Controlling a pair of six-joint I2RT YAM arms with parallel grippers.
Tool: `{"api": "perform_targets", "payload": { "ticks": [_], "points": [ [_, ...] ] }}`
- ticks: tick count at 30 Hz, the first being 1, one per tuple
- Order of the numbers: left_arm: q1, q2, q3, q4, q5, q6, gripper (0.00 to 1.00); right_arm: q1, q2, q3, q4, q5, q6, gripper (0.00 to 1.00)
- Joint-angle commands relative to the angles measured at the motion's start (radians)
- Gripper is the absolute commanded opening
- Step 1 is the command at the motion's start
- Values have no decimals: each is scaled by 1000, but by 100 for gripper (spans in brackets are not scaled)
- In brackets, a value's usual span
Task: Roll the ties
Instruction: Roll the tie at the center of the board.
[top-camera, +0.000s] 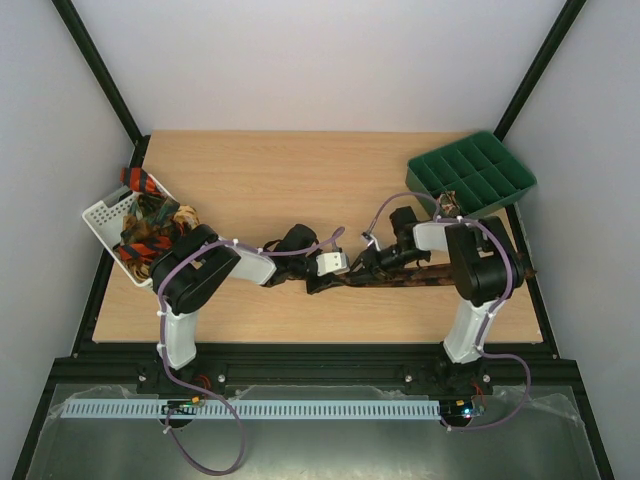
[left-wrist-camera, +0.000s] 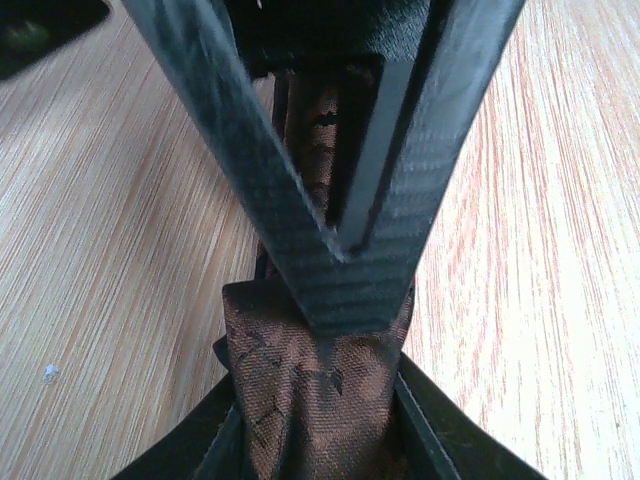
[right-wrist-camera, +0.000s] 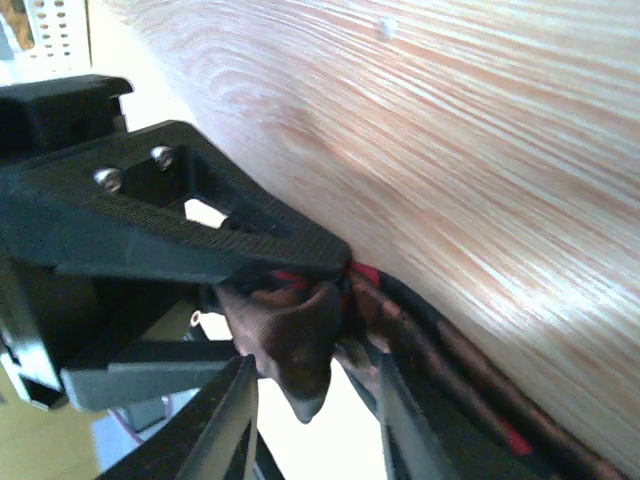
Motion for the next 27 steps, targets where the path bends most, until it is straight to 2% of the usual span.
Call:
{"api": "perform_targets", "payload": {
  "ticks": [1, 13, 16, 22, 25, 27],
  "points": [
    [-5, 40, -45, -187, -43, 18, 19, -12, -75, -12, -23, 75, 20, 39],
    [-8, 47, -44, -187, -42, 16, 19, 33, -34, 11, -4, 65, 52, 39],
    [-8, 49, -44, -189, -39, 18, 19, 33, -29, 14, 13, 83, 54, 32],
    [-8, 48, -44, -192, -40, 18, 20, 34, -22, 9, 26, 104, 58, 2],
    [-6, 42, -42, -191, -35, 9, 23, 33, -23, 1, 13, 120, 49, 1],
    [6, 22, -50, -174, -6, -16, 33, 27, -6, 11, -28, 125, 32, 1]
  ]
}}
